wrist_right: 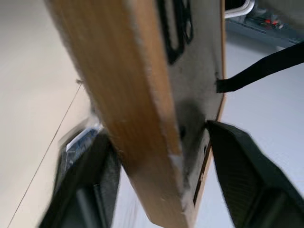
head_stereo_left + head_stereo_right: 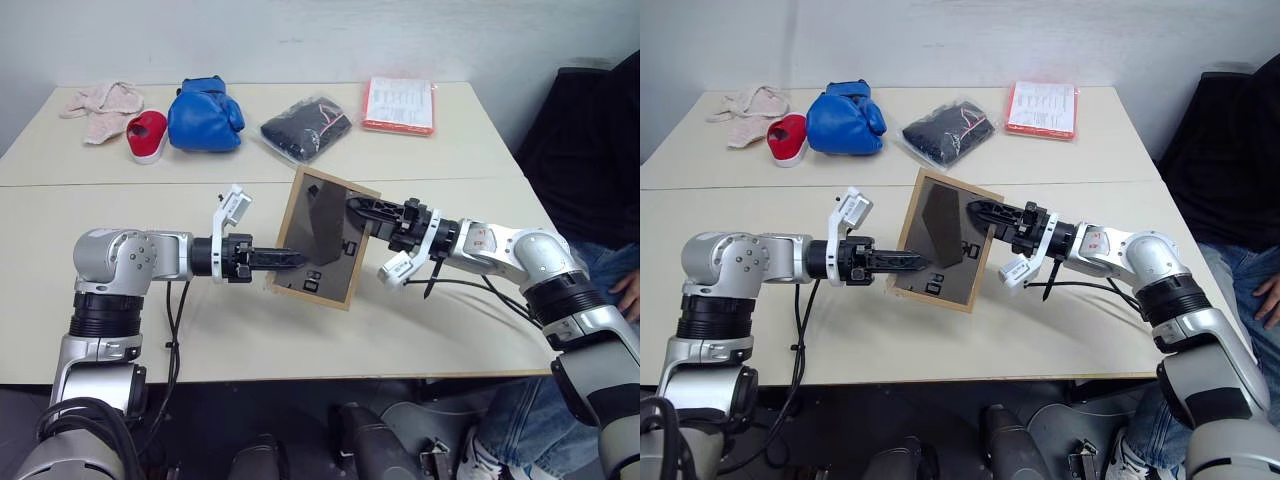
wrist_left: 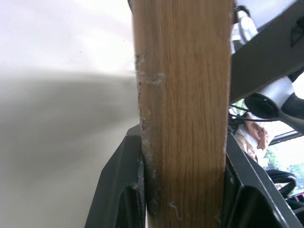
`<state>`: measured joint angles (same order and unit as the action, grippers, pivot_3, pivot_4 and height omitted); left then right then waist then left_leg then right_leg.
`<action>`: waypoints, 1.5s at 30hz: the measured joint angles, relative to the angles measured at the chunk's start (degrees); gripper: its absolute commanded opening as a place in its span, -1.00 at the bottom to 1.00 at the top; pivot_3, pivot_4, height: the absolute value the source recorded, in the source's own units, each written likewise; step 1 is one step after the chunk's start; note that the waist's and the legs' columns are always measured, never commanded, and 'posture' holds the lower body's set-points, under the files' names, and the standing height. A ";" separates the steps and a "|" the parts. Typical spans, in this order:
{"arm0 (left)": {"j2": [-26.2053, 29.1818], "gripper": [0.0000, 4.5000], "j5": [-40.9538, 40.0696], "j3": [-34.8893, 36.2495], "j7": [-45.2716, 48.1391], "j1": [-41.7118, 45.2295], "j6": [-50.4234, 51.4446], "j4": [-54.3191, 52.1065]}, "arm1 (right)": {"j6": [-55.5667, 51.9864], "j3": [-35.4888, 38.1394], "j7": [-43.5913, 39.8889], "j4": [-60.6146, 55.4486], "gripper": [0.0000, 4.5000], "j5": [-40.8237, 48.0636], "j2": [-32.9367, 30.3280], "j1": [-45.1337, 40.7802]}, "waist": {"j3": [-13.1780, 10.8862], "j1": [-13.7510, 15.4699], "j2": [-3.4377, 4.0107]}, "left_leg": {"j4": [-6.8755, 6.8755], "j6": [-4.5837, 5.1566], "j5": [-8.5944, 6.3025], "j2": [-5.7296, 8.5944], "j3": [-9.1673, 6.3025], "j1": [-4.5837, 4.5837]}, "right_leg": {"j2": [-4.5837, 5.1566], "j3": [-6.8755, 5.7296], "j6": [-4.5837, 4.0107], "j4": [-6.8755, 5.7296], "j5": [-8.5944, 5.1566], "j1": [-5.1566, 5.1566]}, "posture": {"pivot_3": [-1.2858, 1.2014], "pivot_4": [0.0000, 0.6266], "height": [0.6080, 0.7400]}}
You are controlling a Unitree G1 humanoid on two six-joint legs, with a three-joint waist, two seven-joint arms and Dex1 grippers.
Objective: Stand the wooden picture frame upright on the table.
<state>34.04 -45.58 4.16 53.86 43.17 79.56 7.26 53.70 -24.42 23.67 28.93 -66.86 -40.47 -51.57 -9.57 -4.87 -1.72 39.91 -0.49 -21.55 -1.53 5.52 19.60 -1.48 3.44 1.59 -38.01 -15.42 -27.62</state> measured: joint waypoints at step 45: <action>13.22 1.00 -0.47 24.92 -11.34 -32.24 -29.53 -37.63 | -76.38 11.56 -76.87 -8.90 0.83 96.89 20.31 14.44 | -0.06 0.30 -0.04 | -0.16 0.10 -0.10 -0.10 -0.23 -0.13 | 0.06 -0.26 -0.02 0.22 0.00 0.26 | 0.03 -0.52 1.00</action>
<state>47.26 -46.05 29.07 42.53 10.92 50.03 -30.37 -22.68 -12.86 -53.20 20.03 30.02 -20.16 -37.13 -9.63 -4.57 -1.76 39.75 -0.39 -21.65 -1.63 5.29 19.47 -1.42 3.18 1.57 -37.79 -15.43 -27.36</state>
